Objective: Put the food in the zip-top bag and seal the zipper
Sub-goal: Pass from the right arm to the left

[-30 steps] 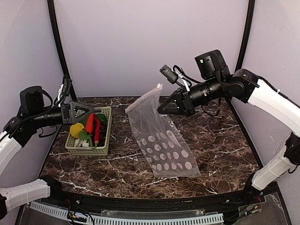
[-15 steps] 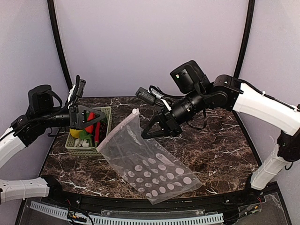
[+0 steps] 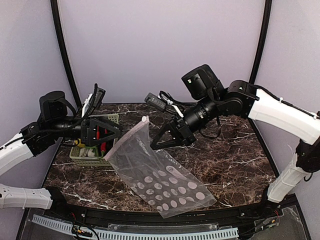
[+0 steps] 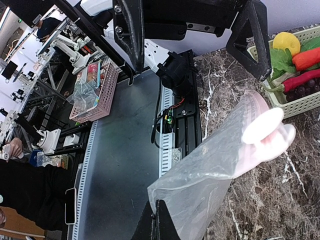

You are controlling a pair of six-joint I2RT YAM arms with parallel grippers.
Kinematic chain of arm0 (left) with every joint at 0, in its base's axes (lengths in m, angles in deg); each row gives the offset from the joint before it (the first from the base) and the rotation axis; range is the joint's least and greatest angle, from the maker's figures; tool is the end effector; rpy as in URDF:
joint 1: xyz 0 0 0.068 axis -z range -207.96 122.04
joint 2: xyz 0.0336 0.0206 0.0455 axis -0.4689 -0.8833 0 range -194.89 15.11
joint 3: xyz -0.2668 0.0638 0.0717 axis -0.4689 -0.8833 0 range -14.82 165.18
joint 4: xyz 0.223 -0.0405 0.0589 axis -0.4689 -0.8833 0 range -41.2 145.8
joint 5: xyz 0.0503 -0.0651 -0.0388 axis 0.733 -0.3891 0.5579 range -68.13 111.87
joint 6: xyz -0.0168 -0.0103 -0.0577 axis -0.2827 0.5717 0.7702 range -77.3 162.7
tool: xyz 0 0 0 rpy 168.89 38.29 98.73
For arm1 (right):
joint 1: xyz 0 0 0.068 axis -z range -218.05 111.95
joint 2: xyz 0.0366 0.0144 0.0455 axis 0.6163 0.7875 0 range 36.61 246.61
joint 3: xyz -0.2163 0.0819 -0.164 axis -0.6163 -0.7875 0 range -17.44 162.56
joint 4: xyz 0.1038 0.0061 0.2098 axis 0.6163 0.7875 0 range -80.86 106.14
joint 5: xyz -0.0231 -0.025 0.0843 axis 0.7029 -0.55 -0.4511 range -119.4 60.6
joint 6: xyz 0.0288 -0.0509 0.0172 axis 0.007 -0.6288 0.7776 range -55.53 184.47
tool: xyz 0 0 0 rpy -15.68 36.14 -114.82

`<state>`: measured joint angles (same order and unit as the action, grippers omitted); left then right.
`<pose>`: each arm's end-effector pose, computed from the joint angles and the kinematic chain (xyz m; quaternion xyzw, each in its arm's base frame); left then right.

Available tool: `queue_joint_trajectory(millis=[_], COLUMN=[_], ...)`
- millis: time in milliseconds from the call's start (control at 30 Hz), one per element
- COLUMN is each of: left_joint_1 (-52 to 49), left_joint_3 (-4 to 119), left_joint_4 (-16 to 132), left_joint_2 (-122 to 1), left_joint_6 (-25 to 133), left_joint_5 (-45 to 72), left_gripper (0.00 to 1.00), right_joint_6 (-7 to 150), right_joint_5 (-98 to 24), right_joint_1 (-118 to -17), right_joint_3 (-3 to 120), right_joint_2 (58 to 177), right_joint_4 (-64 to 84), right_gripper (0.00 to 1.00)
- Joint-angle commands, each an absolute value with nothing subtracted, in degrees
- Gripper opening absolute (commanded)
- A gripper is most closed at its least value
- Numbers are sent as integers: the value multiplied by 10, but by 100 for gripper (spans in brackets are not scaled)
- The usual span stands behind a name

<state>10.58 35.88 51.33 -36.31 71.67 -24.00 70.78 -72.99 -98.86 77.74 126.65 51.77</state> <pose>0.1128 -0.1316 0.3763 0.3186 0.6557 -0.5843 0.3565 0.1259 0.2898 0.4026 -0.5273 0.6651 0.5045 0.1582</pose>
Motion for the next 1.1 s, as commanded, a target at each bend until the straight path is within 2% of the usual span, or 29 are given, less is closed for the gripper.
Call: queue_joint_trajectory(millis=[0,467,500,600,733,767,933,1067], left_joint_1=[111,150,157,166,168,168,169,169], left_joint_3=[348,384,383,380,360,358,355,353], left_joint_4=[545,555,555,555,572,573,564,562], left_joint_2=[-369,-452,-454,-454,-428,-422,-412,-407], left_joint_6=[716,672,667,664,664,665,660,655], left_joint_5=[-276,-273,-270,-266,-252,-254,-269,-274], left_gripper=[100,100,97,84,55,45,21,6], right_joint_6=[724,739,743,755,773,779,799,808], right_joint_5=[-754,-814,-815,-809,-776,-770,-740,-706], right_joint_1=[-992,-993,-993,-992,-992,-993,-993,-992], right_joint_3=[756,733,737,748,742,739,740,741], right_joint_2=[1249,1265,1270,1275,1261,1260,1257,1255], right_joint_4=[477,448,451,454,451,448,442,436], right_gripper=[0,0,0,0,0,0,0,0])
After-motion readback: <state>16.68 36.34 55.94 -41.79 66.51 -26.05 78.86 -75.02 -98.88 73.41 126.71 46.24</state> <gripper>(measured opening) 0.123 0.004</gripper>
